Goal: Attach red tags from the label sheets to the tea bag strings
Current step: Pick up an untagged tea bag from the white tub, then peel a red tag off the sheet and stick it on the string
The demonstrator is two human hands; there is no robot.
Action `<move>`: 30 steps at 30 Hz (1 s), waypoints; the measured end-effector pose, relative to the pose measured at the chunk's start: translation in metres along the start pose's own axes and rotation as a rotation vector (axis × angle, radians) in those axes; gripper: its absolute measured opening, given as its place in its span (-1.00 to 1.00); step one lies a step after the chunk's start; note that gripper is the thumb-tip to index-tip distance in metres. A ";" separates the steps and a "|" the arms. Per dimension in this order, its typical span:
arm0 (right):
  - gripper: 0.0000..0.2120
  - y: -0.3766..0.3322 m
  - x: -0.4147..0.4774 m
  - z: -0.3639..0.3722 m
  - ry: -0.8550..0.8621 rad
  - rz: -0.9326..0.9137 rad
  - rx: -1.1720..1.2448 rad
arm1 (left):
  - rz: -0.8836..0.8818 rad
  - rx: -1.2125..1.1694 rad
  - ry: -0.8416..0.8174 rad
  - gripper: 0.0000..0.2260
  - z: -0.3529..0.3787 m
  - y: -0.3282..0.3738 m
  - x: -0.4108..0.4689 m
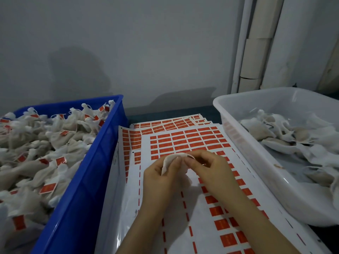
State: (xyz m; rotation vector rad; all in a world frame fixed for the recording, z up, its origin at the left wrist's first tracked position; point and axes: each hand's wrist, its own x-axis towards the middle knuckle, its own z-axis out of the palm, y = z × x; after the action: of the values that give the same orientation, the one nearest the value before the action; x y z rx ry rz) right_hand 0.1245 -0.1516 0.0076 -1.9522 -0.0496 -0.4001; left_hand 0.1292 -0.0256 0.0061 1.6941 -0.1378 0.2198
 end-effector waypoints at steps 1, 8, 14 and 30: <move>-0.91 0.000 0.000 0.000 0.010 0.001 0.001 | -0.025 -0.012 0.010 -0.84 -0.001 -0.002 0.001; -0.91 0.002 0.001 -0.001 0.025 -0.042 0.020 | -0.124 -0.029 0.050 -0.98 -0.002 -0.005 0.005; -0.87 0.001 -0.001 0.000 0.072 -0.065 0.069 | -0.078 -0.004 0.017 -0.95 -0.001 -0.005 0.004; -0.90 0.000 -0.003 0.000 0.145 -0.046 0.150 | -0.114 0.019 0.093 -0.93 -0.004 -0.004 0.005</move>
State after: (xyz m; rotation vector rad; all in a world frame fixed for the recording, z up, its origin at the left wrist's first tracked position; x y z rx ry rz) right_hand 0.1214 -0.1514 0.0072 -1.7722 -0.0300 -0.5522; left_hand 0.1345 -0.0208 0.0036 1.7015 0.0303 0.2151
